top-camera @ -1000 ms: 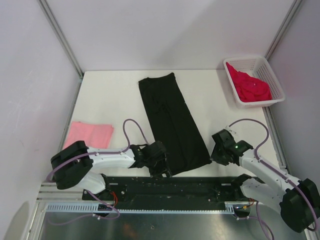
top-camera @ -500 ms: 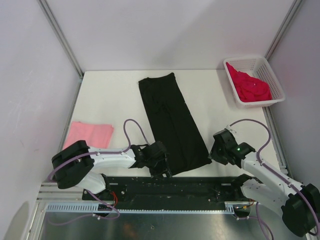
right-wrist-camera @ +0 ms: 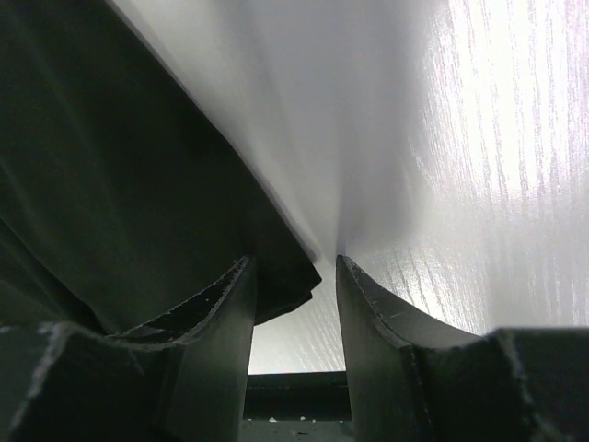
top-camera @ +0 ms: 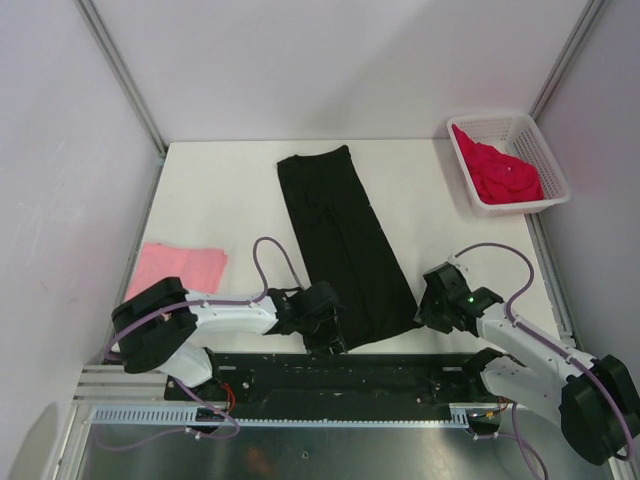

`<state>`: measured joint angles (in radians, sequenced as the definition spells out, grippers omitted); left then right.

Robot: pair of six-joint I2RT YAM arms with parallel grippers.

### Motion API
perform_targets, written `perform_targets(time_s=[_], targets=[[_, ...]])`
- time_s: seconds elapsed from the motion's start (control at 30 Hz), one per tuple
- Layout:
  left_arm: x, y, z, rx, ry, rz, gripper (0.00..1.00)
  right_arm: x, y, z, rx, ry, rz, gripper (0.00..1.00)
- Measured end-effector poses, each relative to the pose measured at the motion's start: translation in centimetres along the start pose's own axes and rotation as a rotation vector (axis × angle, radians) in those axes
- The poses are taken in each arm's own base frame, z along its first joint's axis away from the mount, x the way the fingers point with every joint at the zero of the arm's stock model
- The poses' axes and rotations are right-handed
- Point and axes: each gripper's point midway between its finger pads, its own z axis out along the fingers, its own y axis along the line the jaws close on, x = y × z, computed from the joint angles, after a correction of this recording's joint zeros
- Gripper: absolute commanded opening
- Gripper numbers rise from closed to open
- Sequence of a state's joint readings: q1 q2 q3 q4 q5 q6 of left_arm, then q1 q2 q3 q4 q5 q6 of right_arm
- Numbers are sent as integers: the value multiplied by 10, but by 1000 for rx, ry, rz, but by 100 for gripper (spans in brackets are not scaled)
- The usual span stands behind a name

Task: Fold and stack the t-shirts
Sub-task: Grab the bottom of the folded rectangular tshirt with both arms

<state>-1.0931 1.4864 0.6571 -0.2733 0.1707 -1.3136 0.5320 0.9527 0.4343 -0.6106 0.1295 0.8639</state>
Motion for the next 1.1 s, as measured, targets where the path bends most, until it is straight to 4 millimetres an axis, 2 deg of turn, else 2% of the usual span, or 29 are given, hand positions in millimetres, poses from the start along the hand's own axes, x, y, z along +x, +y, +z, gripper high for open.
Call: perform_targets(time_s=[0.3, 0.47, 0.53, 0.77, 0.9, 1.1], targets=[[0, -4, 3, -3, 8, 4, 42, -1, 6, 2, -21, 3, 0, 41], [0, -8, 4, 0, 8, 6, 34, -1, 9, 3, -34, 6, -1, 38], [-1, -10, 4, 2, 6, 7, 28, -1, 10, 3, -37, 8, -1, 34], [-3, -12, 6, 1, -2, 8, 3, 0, 11, 4, -45, 13, -9, 9], [-3, -12, 6, 2, -2, 9, 0, 0, 12, 3, -49, 14, -9, 2], [-1, -12, 0, 22, -5, 14, 0, 4, 17, -8, -89, 3, -17, 0]])
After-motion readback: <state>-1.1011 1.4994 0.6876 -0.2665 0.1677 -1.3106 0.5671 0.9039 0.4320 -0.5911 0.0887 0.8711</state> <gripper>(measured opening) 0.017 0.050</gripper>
